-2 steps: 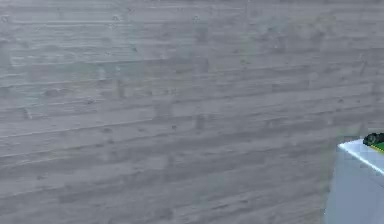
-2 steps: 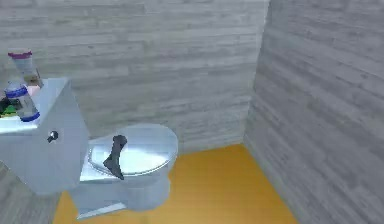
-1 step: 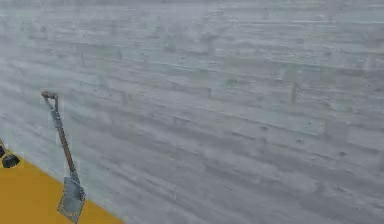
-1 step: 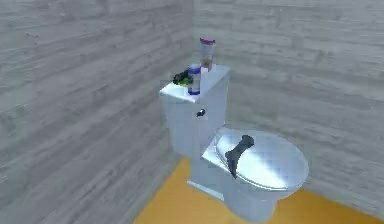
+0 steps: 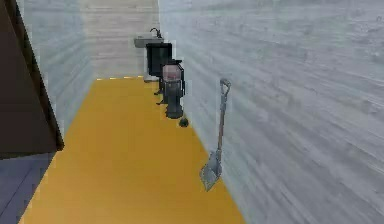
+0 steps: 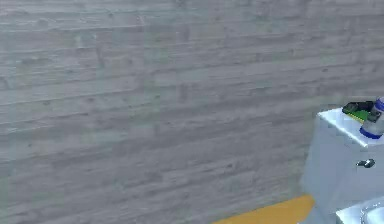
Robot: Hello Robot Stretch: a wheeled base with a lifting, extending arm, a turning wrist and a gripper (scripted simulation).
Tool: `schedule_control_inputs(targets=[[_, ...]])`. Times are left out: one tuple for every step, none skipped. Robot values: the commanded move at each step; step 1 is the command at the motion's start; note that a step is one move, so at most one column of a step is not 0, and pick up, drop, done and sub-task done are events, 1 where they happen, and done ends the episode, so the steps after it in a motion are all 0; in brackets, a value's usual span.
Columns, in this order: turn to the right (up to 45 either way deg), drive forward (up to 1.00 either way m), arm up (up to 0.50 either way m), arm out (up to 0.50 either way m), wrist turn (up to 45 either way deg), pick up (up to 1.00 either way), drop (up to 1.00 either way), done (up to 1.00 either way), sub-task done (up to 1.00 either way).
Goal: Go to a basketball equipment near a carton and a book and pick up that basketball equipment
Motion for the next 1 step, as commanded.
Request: schedule_control_inputs(targets=[[-36.0,0.0,0.0,0.0,0.0,0.0,0.0,0.0,0.0]])
